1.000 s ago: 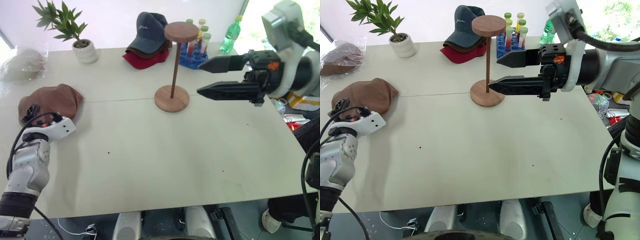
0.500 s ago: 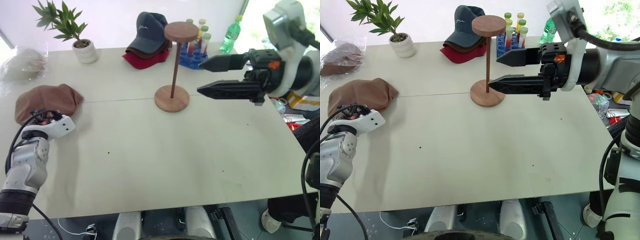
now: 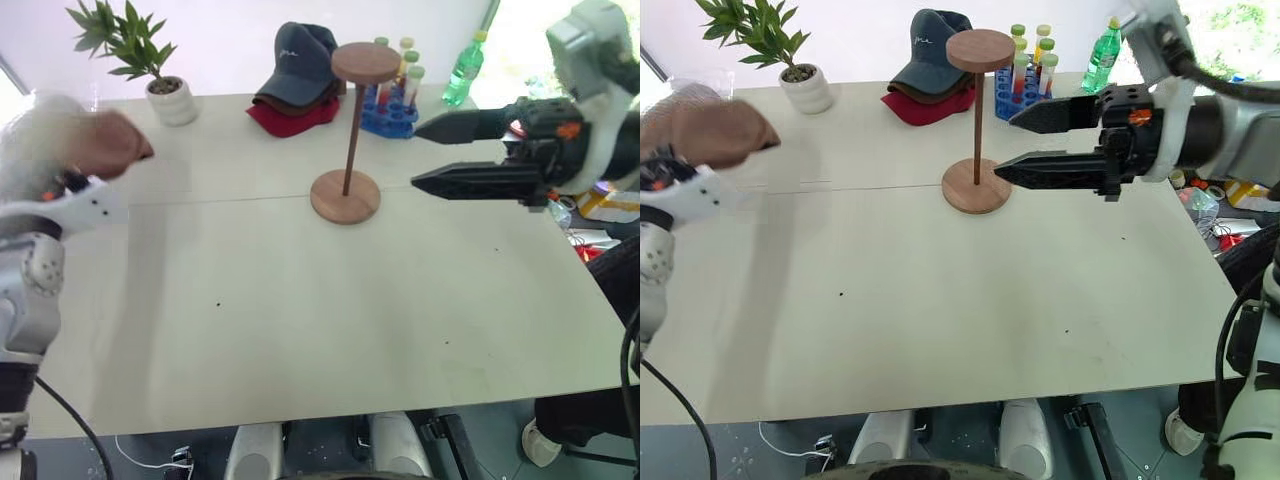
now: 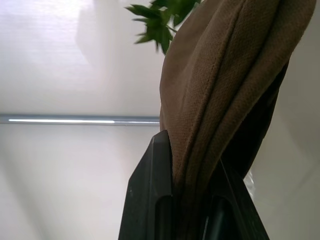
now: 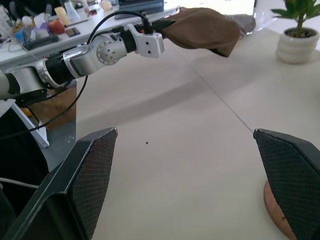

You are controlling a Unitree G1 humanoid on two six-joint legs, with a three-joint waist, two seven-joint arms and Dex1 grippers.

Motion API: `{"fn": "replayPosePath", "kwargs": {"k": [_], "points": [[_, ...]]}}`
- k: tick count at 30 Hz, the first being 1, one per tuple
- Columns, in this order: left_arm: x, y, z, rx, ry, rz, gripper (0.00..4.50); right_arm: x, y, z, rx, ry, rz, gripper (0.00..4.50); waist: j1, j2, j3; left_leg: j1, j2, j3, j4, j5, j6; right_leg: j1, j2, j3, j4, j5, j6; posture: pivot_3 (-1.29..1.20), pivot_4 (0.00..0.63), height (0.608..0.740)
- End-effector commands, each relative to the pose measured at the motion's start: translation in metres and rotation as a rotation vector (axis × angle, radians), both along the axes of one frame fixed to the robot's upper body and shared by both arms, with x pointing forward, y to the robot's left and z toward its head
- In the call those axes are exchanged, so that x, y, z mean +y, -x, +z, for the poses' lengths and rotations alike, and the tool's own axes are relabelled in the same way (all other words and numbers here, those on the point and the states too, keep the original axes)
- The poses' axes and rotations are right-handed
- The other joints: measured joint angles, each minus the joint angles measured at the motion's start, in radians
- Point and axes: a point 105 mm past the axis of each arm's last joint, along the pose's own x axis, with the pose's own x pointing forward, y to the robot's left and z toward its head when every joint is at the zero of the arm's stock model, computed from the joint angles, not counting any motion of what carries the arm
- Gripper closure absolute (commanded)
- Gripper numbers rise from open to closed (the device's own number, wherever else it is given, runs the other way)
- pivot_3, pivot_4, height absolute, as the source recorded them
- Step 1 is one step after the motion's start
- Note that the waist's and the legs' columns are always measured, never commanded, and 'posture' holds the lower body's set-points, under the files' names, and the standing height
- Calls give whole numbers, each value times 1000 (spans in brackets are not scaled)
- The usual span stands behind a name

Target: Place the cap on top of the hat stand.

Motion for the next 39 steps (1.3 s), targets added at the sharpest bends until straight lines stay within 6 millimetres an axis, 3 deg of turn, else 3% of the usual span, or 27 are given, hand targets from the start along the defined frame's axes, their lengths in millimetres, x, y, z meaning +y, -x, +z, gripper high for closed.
{"fn": "replayPosePath", "kwargs": {"k": [1,10,19,25,29,39], "points": [[-22,5,54,-149,-7,-102,4459,-16,6,21,-75,-52,-31,0,-1,0,0,0,0,0,0,1,1,0,0,0,0,0,0,0,150,728],[-119,-10,115,-285,9,-445,4459,-47,-9,28,-108,-78,-198,0,-1,-1,0,0,-1,1,2,2,3,1,2,0,0,3,6,0,150,728],[-200,-1,141,-399,41,-768,4459,-58,-7,28,-134,-64,-256,0,-2,-1,0,1,-1,1,2,2,3,1,3,1,1,5,10,0,150,728],[-231,-3,136,-374,32,-877,4459,-63,-6,30,-142,-64,-280,0,-1,-1,1,1,-1,1,4,2,3,3,3,1,1,6,11,0,150,728],[-251,-19,123,-261,7,-917,4459,-62,-6,29,-140,-67,-279,0,-1,-1,1,1,-1,1,5,2,3,3,3,1,1,6,11,0,150,728],[-296,-21,108,-210,-116,-1039,4459,-59,-5,28,-137,-81,-276,0,-1,-2,1,1,-1,1,6,2,4,3,3,1,1,6,11,0,150,728]]}}
